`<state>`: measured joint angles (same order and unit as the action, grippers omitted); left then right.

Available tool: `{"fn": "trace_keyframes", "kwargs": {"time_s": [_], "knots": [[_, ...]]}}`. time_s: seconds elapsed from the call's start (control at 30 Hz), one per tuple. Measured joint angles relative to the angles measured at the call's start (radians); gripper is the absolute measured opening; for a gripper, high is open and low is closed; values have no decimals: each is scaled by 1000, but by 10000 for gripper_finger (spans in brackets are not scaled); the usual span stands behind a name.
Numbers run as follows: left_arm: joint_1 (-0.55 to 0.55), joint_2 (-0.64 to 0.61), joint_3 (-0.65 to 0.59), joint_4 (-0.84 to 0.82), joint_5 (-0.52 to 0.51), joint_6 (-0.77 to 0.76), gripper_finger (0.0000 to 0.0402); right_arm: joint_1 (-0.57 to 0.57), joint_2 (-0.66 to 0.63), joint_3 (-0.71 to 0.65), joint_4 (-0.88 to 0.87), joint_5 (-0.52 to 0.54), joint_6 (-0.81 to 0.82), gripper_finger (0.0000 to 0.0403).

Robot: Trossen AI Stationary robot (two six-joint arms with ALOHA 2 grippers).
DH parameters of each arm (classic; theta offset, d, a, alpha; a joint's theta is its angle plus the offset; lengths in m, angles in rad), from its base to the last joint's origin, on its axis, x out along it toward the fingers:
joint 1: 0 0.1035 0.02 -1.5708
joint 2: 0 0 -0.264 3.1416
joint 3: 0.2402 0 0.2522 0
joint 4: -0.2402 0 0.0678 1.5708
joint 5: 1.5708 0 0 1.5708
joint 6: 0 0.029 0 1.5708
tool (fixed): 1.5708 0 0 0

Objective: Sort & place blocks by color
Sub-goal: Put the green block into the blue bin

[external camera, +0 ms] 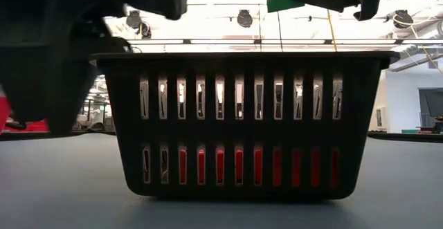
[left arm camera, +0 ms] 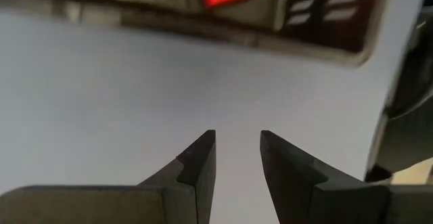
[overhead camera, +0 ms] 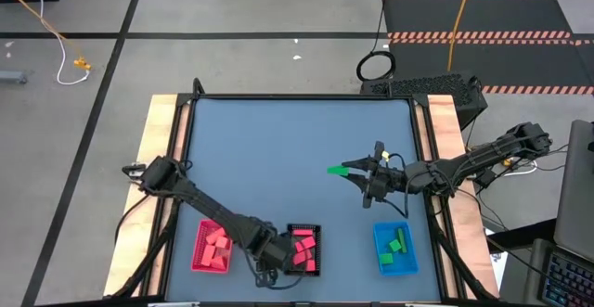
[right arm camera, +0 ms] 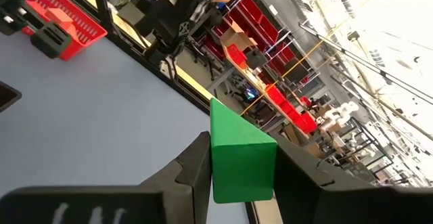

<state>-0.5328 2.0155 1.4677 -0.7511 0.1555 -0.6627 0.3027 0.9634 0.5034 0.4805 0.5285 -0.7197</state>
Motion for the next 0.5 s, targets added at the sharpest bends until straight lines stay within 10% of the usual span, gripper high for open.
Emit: {"fn": "trace_keyframes", "kwargs": {"time_s": [0.5], "knots": [[0,0,0,210,1,14,118,0,0,0,1,0,-2,111]]}}
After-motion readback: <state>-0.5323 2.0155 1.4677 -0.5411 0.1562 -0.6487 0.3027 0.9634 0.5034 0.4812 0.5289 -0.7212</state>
